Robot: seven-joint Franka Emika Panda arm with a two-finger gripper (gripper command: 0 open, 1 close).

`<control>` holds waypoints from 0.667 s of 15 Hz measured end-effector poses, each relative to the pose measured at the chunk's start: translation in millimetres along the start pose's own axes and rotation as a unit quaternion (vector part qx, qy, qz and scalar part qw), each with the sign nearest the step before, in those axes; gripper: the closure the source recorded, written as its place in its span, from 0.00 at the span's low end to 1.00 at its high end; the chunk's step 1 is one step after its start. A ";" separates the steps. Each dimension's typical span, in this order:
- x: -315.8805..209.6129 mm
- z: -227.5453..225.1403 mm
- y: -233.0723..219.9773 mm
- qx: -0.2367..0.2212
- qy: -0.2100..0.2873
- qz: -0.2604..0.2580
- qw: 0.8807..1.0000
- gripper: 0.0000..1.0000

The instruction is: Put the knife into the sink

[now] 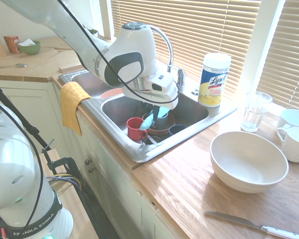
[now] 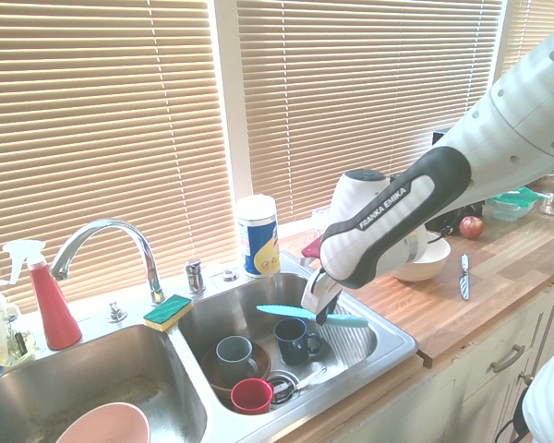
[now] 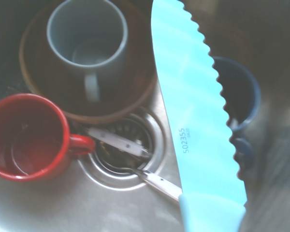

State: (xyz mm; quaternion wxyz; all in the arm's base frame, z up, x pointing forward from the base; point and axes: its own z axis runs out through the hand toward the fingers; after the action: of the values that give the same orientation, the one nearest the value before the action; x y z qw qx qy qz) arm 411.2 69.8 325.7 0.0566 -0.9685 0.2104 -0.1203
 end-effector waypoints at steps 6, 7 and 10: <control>3.3 63.3 -33.8 -0.006 0.003 0.024 1.000 1.00; 6.7 73.4 -36.0 -0.008 0.001 0.027 1.000 1.00; 18.6 102.3 -38.8 -0.015 -0.003 0.034 0.999 1.00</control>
State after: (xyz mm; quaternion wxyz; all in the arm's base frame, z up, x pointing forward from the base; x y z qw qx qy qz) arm 469.1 103.1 237.1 0.0470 -0.9619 0.2448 -0.1121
